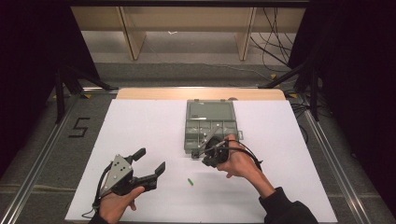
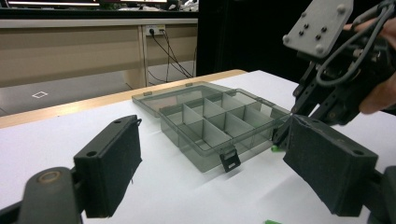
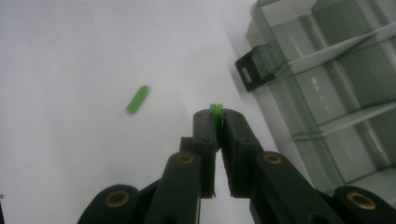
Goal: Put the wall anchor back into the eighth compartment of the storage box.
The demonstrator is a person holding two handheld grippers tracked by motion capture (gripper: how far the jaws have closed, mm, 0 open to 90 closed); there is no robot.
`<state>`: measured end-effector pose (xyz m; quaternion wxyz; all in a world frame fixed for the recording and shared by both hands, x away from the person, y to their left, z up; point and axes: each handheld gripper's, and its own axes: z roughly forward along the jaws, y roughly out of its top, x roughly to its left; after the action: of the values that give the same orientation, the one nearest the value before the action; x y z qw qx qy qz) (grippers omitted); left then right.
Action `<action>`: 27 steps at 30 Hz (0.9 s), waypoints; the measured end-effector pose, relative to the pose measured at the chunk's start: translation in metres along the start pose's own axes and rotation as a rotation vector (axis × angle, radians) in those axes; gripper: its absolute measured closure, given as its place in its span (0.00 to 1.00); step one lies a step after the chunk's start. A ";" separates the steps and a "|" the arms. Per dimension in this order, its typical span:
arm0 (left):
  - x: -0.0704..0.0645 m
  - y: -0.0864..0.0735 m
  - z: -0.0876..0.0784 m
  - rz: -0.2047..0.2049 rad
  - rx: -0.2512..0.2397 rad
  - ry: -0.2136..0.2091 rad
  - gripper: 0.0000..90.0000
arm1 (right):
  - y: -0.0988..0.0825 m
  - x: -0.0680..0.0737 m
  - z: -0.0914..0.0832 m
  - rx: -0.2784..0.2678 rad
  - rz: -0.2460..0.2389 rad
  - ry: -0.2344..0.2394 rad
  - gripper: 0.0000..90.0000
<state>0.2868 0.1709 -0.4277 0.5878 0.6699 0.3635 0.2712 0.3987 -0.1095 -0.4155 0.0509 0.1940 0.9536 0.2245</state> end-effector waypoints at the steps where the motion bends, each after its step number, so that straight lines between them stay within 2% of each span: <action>1: 0.000 0.000 0.000 -0.003 -0.001 0.000 0.20 | 0.000 -0.001 -0.002 -0.004 0.003 -0.001 0.94; 17: 0.000 0.000 0.000 0.003 0.000 0.000 0.20 | -0.011 -0.021 -0.026 -0.062 0.048 -0.041 0.94; 27: -0.001 0.000 0.000 0.002 0.000 0.001 0.20 | -0.017 -0.030 -0.034 -0.065 0.066 -0.076 0.94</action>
<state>0.2866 0.1703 -0.4276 0.5875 0.6700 0.3630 0.2723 0.4145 -0.1494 -0.3922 0.0860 0.2321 0.9362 0.2496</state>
